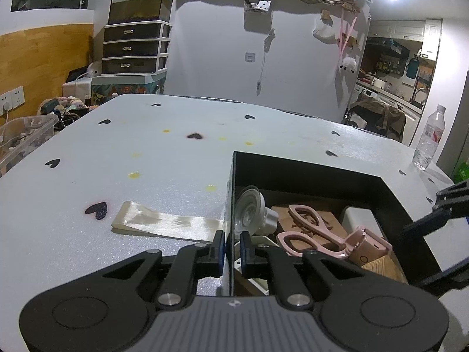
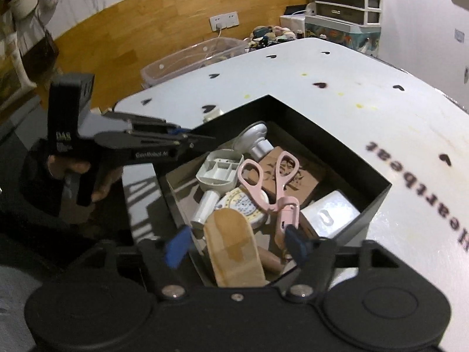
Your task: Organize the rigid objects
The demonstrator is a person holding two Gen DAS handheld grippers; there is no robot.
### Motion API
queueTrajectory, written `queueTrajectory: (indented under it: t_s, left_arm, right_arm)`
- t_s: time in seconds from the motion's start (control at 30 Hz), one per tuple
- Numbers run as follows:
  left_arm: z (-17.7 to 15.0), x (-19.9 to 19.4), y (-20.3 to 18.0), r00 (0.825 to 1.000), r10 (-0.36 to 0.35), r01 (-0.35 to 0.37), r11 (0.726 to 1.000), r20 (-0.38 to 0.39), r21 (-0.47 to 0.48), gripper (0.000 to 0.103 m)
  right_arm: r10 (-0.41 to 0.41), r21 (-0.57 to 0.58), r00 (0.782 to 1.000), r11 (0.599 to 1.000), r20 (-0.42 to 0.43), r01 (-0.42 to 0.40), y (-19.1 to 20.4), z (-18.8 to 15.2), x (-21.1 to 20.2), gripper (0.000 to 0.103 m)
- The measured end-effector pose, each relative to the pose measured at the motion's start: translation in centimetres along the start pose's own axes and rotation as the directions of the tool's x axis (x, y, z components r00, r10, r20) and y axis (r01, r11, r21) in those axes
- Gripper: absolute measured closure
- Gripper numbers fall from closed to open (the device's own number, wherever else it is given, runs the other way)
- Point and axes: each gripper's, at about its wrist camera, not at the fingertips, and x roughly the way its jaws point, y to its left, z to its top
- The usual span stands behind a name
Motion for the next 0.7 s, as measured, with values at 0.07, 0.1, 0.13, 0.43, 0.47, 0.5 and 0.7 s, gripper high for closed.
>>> queueTrajectory:
  t_s: [0.07,0.1,0.13,0.43,0.47,0.5,0.7]
  left_arm:
    - [0.0,0.0,0.0,1.000,0.000,0.000,1.000,0.001,0.001,0.093]
    - [0.0,0.0,0.0,1.000,0.000,0.000,1.000,0.001,0.001,0.093]
    - [0.0,0.0,0.0,1.000,0.000,0.000,1.000,0.001,0.001,0.093]
    - [0.1,-0.1,-0.1,1.000,-0.002,0.002,1.000,0.004,0.003,0.093]
    - [0.1,-0.1,-0.1,1.000,-0.002,0.002,1.000,0.005,0.003,0.093]
    - [0.1,-0.2,-0.2,1.000,-0.003,0.003,1.000,0.005,0.003,0.093]
    - [0.2,-0.8,-0.1,1.000,-0.011,0.011,1.000,0.020,0.005,0.089]
  right_arm:
    - [0.005,0.016,1.000,1.000,0.019,-0.006,0.1,0.1,-0.5,0.019]
    - [0.004,0.018,1.000,1.000,0.026,-0.004,0.2,0.2,-0.6,0.015]
    - [-0.002,0.020,0.999,1.000,0.036,0.002,0.4,0.2,-0.8,0.011]
    - [-0.087,0.020,0.989,0.996,0.122,0.085,1.9,0.8,-1.9,0.000]
    - [-0.099,0.026,0.986,0.995,0.133,0.096,2.0,0.8,-2.0,0.000]
    - [-0.109,0.036,0.984,0.994,0.143,0.105,2.0,0.8,-2.0,0.000]
    - [-0.177,0.104,0.957,0.982,0.230,0.157,2.4,0.2,-3.0,0.000]
